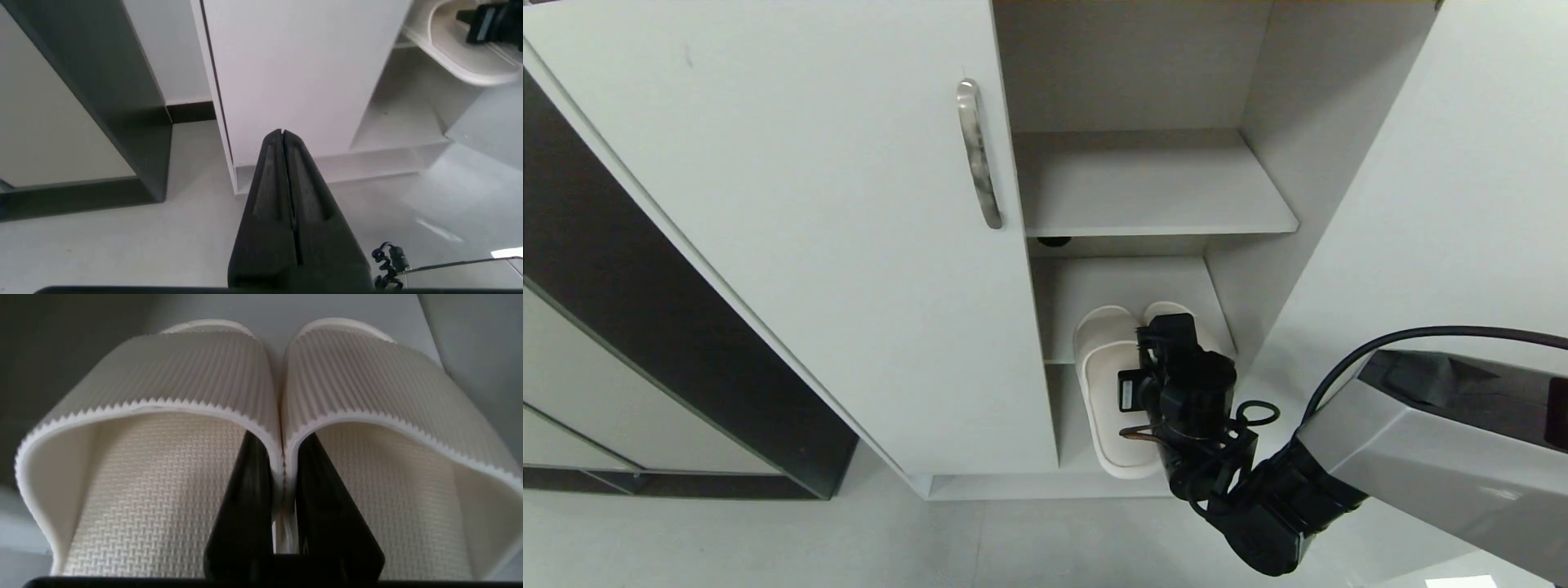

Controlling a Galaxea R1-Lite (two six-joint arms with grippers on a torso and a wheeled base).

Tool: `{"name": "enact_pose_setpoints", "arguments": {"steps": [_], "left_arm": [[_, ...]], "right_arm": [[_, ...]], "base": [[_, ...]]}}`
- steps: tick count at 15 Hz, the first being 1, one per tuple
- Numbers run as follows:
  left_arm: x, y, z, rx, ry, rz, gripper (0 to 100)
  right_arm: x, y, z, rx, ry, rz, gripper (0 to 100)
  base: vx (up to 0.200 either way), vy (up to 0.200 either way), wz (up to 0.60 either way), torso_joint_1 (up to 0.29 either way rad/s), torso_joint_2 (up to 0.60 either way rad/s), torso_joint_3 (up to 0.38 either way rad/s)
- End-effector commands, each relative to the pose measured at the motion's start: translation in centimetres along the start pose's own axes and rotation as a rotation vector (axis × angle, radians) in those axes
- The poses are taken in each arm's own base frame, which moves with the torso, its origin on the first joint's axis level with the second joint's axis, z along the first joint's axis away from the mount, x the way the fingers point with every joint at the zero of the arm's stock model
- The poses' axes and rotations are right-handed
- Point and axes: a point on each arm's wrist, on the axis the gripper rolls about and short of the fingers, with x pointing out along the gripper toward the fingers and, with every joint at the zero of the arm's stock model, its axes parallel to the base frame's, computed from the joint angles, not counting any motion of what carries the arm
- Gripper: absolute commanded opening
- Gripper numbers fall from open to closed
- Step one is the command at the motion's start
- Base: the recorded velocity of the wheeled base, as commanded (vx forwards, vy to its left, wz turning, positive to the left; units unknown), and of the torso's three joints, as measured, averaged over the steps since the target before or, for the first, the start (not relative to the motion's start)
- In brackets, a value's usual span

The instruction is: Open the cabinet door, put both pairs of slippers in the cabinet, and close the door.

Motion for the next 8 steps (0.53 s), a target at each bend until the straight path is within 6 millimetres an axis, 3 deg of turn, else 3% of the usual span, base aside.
{"name": "enact_pose_setpoints", "arguments": {"steps": [1,3,8], "left_arm": [[0.0,0.0,0.0,-0.007,0.001,0.001,0],[0.0,0.0,0.0,-0.012,0.001,0.02,0],[0.0,0.0,0.0,-0.024,0.001,0.021,0]], "right_arm": [[-0.2,-0.1,-0.1,-0.005,0.007,0.003,0],[0.2,0.1,-0.2,-0.001,0.003,0.027,0],[3.7,0.4,-0.2,0.006,-0.008,-0.011,0]], "base": [[0.0,0.0,0.0,0.0,0.0,0.0],[0.0,0.0,0.0,0.0,0.0,0.0],[0.0,0.0,0.0,0.0,0.0,0.0]]}}
